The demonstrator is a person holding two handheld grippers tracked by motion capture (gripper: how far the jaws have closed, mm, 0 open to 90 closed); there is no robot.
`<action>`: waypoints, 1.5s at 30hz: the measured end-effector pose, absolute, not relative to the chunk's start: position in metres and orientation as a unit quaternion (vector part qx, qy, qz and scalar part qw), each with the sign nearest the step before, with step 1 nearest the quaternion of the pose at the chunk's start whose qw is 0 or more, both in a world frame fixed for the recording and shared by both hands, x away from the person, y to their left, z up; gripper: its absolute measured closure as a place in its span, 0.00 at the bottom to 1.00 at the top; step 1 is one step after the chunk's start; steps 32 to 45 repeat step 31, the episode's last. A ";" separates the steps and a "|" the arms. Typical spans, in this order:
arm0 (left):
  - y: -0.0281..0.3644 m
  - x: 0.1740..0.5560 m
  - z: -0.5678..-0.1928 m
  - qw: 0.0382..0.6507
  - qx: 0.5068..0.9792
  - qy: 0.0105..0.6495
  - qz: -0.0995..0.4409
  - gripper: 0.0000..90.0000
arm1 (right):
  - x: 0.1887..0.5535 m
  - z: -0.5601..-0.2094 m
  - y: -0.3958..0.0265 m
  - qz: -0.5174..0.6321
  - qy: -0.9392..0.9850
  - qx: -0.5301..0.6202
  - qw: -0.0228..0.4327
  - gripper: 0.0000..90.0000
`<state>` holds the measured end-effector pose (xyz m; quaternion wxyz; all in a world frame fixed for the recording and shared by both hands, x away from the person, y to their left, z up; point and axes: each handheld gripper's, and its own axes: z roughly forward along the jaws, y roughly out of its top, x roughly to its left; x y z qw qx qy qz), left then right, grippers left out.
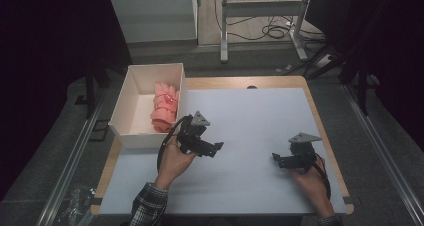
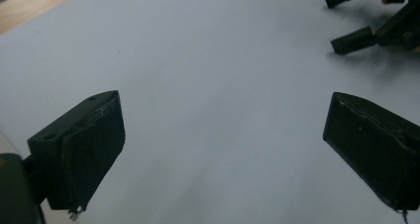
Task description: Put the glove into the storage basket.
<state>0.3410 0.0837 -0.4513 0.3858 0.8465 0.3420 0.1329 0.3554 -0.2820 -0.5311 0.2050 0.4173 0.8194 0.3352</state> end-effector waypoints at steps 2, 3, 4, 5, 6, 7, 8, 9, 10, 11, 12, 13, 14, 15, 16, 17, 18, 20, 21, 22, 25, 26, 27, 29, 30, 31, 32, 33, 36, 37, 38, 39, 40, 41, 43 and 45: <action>0.085 0.339 -0.458 0.383 0.847 0.343 0.131 0.03 | 0.355 -0.531 -0.282 0.335 0.820 0.417 0.205 0.12; 0.086 0.337 -0.465 0.384 0.847 0.344 0.127 0.03 | 0.355 -0.531 -0.282 0.335 0.820 0.417 0.205 0.12; 0.088 0.336 -0.470 0.383 0.848 0.345 0.124 0.03 | 0.355 -0.531 -0.282 0.335 0.820 0.417 0.205 0.12; 0.089 0.335 -0.473 0.383 0.848 0.345 0.124 0.03 | 0.355 -0.531 -0.282 0.335 0.820 0.417 0.205 0.12; 0.091 0.333 -0.477 0.383 0.848 0.346 0.123 0.03 | 0.355 -0.531 -0.282 0.335 0.820 0.417 0.205 0.12; 0.093 0.332 -0.481 0.383 0.848 0.346 0.123 0.03 | 0.355 -0.531 -0.282 0.335 0.820 0.417 0.205 0.12; 0.094 0.331 -0.484 0.383 0.847 0.347 0.122 0.03 | 0.355 -0.531 -0.282 0.335 0.820 0.417 0.205 0.12; 0.096 0.330 -0.487 0.384 0.847 0.348 0.120 0.03 | 0.355 -0.531 -0.282 0.335 0.820 0.417 0.205 0.12; 0.098 0.328 -0.491 0.385 0.847 0.347 0.120 0.03 | 0.355 -0.531 -0.282 0.335 0.820 0.417 0.205 0.12; 0.099 0.327 -0.494 0.384 0.847 0.347 0.119 0.03 | 0.355 -0.531 -0.282 0.335 0.820 0.417 0.205 0.12; 0.100 0.326 -0.498 0.383 0.848 0.347 0.120 0.03 | 0.355 -0.531 -0.282 0.335 0.820 0.417 0.205 0.12; 0.101 0.325 -0.502 0.380 0.848 0.349 0.121 0.03 | 0.355 -0.531 -0.282 0.335 0.820 0.417 0.205 0.12; 0.102 0.324 -0.506 0.377 0.849 0.349 0.123 0.03 | 0.355 -0.531 -0.282 0.335 0.820 0.417 0.205 0.12; 0.103 0.323 -0.510 0.376 0.850 0.349 0.121 0.02 | 0.355 -0.531 -0.282 0.335 0.820 0.417 0.205 0.12; 0.105 0.322 -0.517 0.371 0.852 0.350 0.121 0.02 | 0.355 -0.531 -0.282 0.335 0.820 0.417 0.205 0.12; 0.105 0.322 -0.517 0.371 0.852 0.350 0.121 0.02 | 0.355 -0.531 -0.282 0.335 0.820 0.417 0.205 0.12; 0.105 0.321 -0.521 0.369 0.852 0.352 0.121 0.02 | 0.355 -0.531 -0.282 0.335 0.820 0.417 0.205 0.12; 0.107 0.320 -0.529 0.363 0.854 0.353 0.122 0.02 | 0.355 -0.531 -0.282 0.335 0.820 0.417 0.205 0.12; 0.108 0.319 -0.533 0.361 0.854 0.356 0.120 0.02 | 0.355 -0.531 -0.282 0.335 0.820 0.416 0.205 0.12; 0.108 0.319 -0.535 0.357 0.856 0.355 0.119 0.02 | 0.355 -0.531 -0.282 0.335 0.820 0.417 0.205 0.12; 0.109 0.320 -0.545 0.344 0.859 0.359 0.118 0.02 | 0.355 -0.531 -0.282 0.335 0.820 0.416 0.205 0.12; 0.109 0.320 -0.548 0.351 0.858 0.355 0.121 0.00 | 0.355 -0.531 -0.282 0.335 0.820 0.417 0.205 0.12; 0.109 0.319 -0.548 0.352 0.856 0.358 0.120 0.00 | 0.355 -0.531 -0.282 0.335 0.820 0.416 0.205 0.12; 0.109 0.319 -0.548 0.350 0.858 0.357 0.121 0.00 | 0.355 -0.531 -0.282 0.335 0.820 0.416 0.205 0.12; 0.109 0.320 -0.548 0.350 0.857 0.358 0.119 0.00 | 0.355 -0.531 -0.282 0.336 0.820 0.416 0.205 0.12; 0.108 0.319 -0.548 0.347 0.859 0.355 0.124 0.00 | 0.355 -0.531 -0.282 0.335 0.820 0.416 0.206 0.12; 0.108 0.319 -0.548 0.347 0.859 0.355 0.124 0.00 | 0.355 -0.531 -0.282 0.335 0.820 0.416 0.206 0.12; 0.108 0.319 -0.548 0.347 0.859 0.355 0.124 0.00 | 0.355 -0.531 -0.282 0.335 0.820 0.416 0.206 0.12; 0.108 0.319 -0.548 0.347 0.859 0.355 0.124 0.00 | 0.355 -0.531 -0.282 0.335 0.820 0.416 0.206 0.12; 0.108 0.319 -0.548 0.347 0.859 0.355 0.124 0.00 | 0.355 -0.531 -0.282 0.335 0.820 0.416 0.206 0.12; 0.108 0.319 -0.548 0.347 0.859 0.355 0.124 0.00 | 0.355 -0.531 -0.282 0.335 0.820 0.416 0.206 0.12; 0.108 0.319 -0.548 0.347 0.859 0.355 0.124 0.00 | 0.355 -0.531 -0.282 0.335 0.820 0.416 0.206 0.12; 0.108 0.319 -0.548 0.347 0.859 0.355 0.124 0.00 | 0.355 -0.531 -0.282 0.335 0.820 0.416 0.206 0.12; 0.108 0.319 -0.548 0.347 0.859 0.355 0.124 0.00 | 0.355 -0.531 -0.282 0.335 0.820 0.416 0.206 0.12; 0.108 0.319 -0.548 0.347 0.859 0.355 0.124 0.00 | 0.355 -0.531 -0.282 0.335 0.820 0.416 0.206 0.12; 0.108 0.319 -0.548 0.347 0.859 0.355 0.124 0.00 | 0.355 -0.531 -0.282 0.335 0.820 0.416 0.206 0.12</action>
